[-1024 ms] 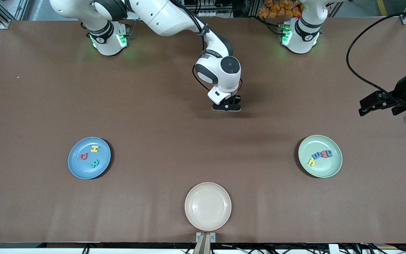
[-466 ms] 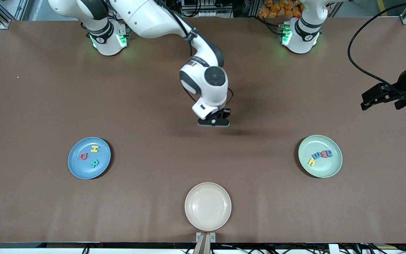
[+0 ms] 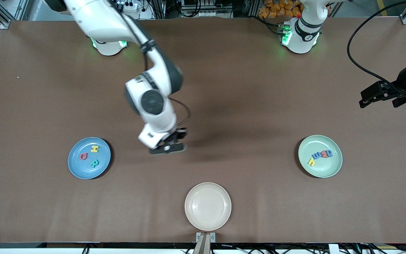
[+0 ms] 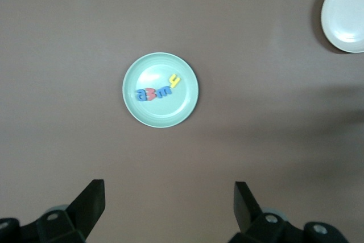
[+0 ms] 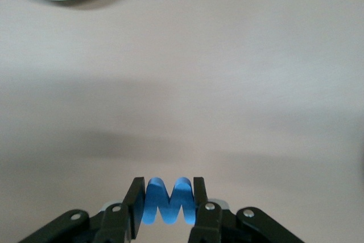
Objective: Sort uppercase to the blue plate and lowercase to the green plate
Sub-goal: 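Carry the blue M to the blue plate with the right gripper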
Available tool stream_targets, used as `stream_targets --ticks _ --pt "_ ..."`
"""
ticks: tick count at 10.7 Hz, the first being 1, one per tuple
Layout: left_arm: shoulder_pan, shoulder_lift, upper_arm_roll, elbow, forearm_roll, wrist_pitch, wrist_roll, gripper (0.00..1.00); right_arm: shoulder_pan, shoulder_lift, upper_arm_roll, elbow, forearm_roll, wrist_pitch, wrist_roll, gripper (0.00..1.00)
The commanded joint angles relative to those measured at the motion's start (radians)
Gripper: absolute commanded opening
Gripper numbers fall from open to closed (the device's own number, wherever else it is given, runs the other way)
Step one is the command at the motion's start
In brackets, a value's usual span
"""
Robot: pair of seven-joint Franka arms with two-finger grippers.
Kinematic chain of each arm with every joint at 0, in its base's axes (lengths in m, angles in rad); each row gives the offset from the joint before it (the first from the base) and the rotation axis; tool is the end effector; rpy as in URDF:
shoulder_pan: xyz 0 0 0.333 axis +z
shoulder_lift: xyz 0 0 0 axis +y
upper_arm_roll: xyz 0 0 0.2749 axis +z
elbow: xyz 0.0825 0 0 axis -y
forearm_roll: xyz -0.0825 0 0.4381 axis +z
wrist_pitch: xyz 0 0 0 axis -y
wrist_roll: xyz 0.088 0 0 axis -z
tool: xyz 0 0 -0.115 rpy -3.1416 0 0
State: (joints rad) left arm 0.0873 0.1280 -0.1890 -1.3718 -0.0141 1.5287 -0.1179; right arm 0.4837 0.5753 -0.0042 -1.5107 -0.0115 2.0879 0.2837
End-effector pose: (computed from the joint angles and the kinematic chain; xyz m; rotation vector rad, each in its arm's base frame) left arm 0.6360 -0.0592 0.5975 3.1000 0.0268 0.0416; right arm 0.6468 0.3360 0.2599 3.1149 0.3159 0.0099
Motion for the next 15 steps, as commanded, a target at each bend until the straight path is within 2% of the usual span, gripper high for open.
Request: stream_targets --ticks 1,3,5,6,8,10,11,12,15 --pt "-0.001 -0.037 0.009 -0.023 -0.032 -0.015 0.006 1.0 -0.133 -0.083 0.024 -0.126 -0.022 0.012 -0.17 0.0" --pt "0.002 -0.039 0.009 -0.023 -0.029 -0.015 0.003 1.0 -0.227 -0.08 0.024 -0.144 -0.077 0.015 -0.277 0.0" --pt "0.0 -0.031 0.002 -0.018 -0.029 -0.015 0.003 1.0 -0.289 -0.069 0.024 -0.163 -0.087 0.018 -0.342 0.0" --pt "-0.003 -0.033 0.0 -0.019 -0.029 -0.015 0.003 1.0 -0.312 -0.057 0.024 -0.167 -0.102 0.03 -0.351 0.0" --pt "0.0 -0.031 -0.004 -0.021 -0.029 -0.015 0.007 1.0 -0.362 -0.029 0.026 -0.169 -0.186 0.096 -0.366 0.0" --pt "-0.001 -0.027 -0.004 -0.021 -0.03 -0.013 -0.002 1.0 -0.373 -0.014 0.026 -0.171 -0.189 0.119 -0.386 0.03" --pt "-0.001 -0.024 -0.004 -0.023 -0.029 -0.013 -0.002 1.0 -0.375 -0.012 0.026 -0.174 -0.188 0.12 -0.386 0.42" --pt "0.0 -0.021 -0.004 -0.021 -0.029 -0.013 -0.003 1.0 -0.375 -0.014 0.026 -0.189 -0.186 0.121 -0.382 0.99" --pt "0.0 -0.028 -0.006 -0.02 -0.021 -0.013 0.001 1.0 -0.387 -0.081 0.033 -0.23 -0.153 0.104 -0.371 1.0"
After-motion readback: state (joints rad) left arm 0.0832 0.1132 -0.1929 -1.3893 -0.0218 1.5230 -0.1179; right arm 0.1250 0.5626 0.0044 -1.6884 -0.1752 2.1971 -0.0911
